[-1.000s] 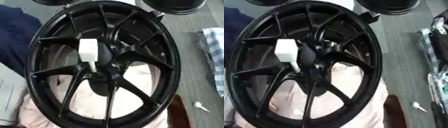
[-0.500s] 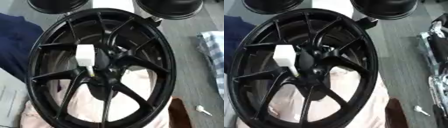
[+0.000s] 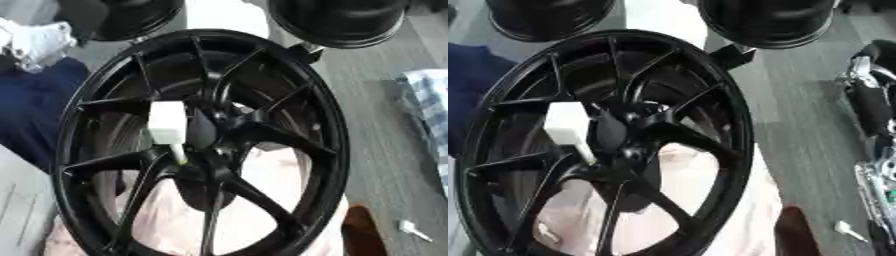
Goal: Pull the pin out of the wheel hub.
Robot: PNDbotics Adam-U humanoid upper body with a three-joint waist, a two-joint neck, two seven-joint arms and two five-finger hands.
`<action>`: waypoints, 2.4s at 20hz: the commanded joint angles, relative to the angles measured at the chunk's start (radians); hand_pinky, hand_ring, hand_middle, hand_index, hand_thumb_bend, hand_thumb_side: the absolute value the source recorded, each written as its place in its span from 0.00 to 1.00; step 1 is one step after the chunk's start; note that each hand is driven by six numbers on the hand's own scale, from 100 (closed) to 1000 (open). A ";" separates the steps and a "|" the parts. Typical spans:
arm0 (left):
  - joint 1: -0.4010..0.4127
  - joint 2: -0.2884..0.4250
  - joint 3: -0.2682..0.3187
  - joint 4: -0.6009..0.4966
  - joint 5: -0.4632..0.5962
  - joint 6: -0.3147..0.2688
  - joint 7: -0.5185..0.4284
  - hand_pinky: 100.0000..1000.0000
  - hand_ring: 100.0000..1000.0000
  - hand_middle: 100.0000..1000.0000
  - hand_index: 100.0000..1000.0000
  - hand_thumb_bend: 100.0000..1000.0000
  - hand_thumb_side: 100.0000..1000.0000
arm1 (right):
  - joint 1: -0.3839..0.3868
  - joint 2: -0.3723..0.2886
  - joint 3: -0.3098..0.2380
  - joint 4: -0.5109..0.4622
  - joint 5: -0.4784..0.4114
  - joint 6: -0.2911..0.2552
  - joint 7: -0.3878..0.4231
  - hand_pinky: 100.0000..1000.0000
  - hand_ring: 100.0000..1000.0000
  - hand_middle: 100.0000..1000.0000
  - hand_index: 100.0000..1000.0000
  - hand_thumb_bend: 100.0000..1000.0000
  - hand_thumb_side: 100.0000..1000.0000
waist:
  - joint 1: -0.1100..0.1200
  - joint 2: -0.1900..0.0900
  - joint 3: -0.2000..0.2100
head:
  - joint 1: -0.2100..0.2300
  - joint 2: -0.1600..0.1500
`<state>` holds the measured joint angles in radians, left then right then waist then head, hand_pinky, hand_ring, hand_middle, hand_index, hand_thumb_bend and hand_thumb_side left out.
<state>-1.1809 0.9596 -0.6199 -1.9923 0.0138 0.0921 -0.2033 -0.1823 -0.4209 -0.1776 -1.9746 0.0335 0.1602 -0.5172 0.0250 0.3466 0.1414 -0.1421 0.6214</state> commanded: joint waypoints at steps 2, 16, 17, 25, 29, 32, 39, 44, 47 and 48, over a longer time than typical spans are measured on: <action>-0.089 -0.047 -0.094 -0.008 0.010 0.055 -0.066 0.83 0.77 0.71 0.84 0.13 0.35 | 0.005 -0.027 -0.007 -0.008 0.011 0.000 -0.001 0.78 0.80 0.58 0.70 0.00 0.39 | -0.006 -0.027 0.014 | -0.017 -0.014; -0.080 -0.066 -0.142 -0.008 -0.042 0.211 -0.296 0.89 0.81 0.76 0.87 0.31 0.32 | 0.016 -0.015 -0.005 0.000 0.010 0.001 -0.002 0.78 0.80 0.58 0.70 0.00 0.39 | -0.016 -0.031 0.020 | 0.016 0.040; -0.079 -0.067 -0.139 -0.008 -0.047 0.225 -0.311 0.89 0.82 0.76 0.87 0.32 0.32 | 0.016 -0.014 -0.005 0.001 0.010 0.001 -0.002 0.78 0.80 0.58 0.70 0.00 0.39 | -0.017 -0.031 0.019 | 0.018 0.040; -0.065 -0.054 -0.095 -0.008 -0.107 0.297 -0.445 0.91 0.83 0.75 0.87 0.49 0.35 | 0.022 -0.012 -0.004 0.003 0.009 0.001 -0.002 0.78 0.80 0.58 0.70 0.00 0.40 | -0.015 -0.026 0.016 | 0.025 0.032; -0.073 -0.068 -0.073 -0.008 -0.169 0.340 -0.509 0.90 0.82 0.73 0.87 0.51 0.33 | 0.023 -0.008 -0.002 0.005 0.008 0.002 -0.002 0.78 0.80 0.58 0.70 0.00 0.41 | -0.016 -0.019 0.015 | 0.029 0.023; -0.075 -0.077 -0.060 -0.008 -0.215 0.335 -0.557 0.90 0.82 0.73 0.87 0.51 0.33 | 0.023 -0.007 -0.002 0.006 0.008 0.002 -0.003 0.78 0.80 0.58 0.70 0.00 0.41 | -0.016 -0.018 0.015 | 0.029 0.022; -0.072 -0.092 -0.039 -0.008 -0.284 0.369 -0.612 0.91 0.84 0.76 0.88 0.46 0.33 | 0.019 0.003 -0.001 0.004 0.006 0.003 -0.009 0.78 0.80 0.58 0.70 0.00 0.42 | -0.026 0.023 0.010 | 0.046 -0.007; -0.071 -0.105 -0.045 -0.008 -0.296 0.392 -0.628 0.91 0.84 0.77 0.88 0.44 0.37 | 0.015 0.008 0.001 0.003 0.005 0.004 -0.013 0.78 0.80 0.58 0.70 0.00 0.43 | -0.030 0.042 0.005 | 0.054 -0.021; -0.074 -0.113 -0.048 -0.008 -0.303 0.404 -0.637 0.91 0.84 0.77 0.88 0.44 0.37 | 0.014 0.010 0.002 0.003 0.005 0.004 -0.014 0.78 0.80 0.58 0.70 0.00 0.43 | -0.032 0.048 0.004 | 0.056 -0.025; -0.072 -0.114 -0.049 -0.008 -0.307 0.410 -0.640 0.90 0.84 0.77 0.87 0.44 0.40 | 0.013 0.011 0.002 0.003 0.005 0.004 -0.014 0.78 0.80 0.58 0.70 0.00 0.43 | -0.033 0.053 0.003 | 0.058 -0.026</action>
<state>-1.2384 0.8351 -0.6808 -1.9924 -0.2877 0.4322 -0.7806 -0.1628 -0.3991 -0.1717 -1.9595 0.0347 0.1651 -0.5266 -0.0080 0.4175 0.1459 -0.0883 0.6115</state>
